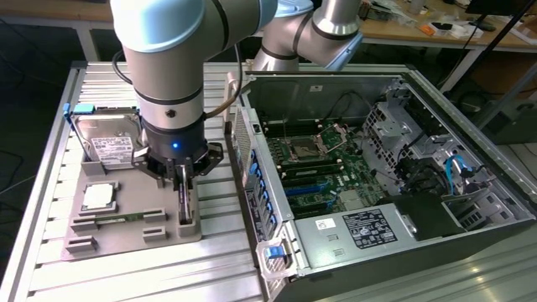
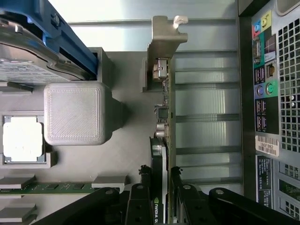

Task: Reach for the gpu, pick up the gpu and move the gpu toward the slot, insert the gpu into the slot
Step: 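Pick up the gpu and move the gpu toward the slot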

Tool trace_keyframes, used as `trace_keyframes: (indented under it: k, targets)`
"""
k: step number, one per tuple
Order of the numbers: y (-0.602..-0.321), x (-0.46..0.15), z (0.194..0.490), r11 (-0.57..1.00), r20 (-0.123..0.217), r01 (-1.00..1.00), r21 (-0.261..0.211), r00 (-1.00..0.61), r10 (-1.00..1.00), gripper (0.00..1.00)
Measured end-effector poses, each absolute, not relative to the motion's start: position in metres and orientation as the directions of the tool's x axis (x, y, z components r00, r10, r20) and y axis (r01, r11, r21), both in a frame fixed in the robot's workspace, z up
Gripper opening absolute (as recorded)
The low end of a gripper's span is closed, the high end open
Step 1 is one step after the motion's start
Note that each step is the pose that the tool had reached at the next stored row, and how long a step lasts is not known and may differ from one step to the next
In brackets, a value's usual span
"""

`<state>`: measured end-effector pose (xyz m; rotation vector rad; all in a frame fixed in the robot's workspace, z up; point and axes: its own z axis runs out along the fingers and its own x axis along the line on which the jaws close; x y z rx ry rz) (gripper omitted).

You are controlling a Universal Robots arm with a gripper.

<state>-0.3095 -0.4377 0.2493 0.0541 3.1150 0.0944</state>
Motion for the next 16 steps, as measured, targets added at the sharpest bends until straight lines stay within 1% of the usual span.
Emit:
trace_keyframes:
  k: [16]
  targets:
    - [-0.438,-0.309,0.262,0.997,-0.023,0.034,0.07,-0.999,0.036,0.27]
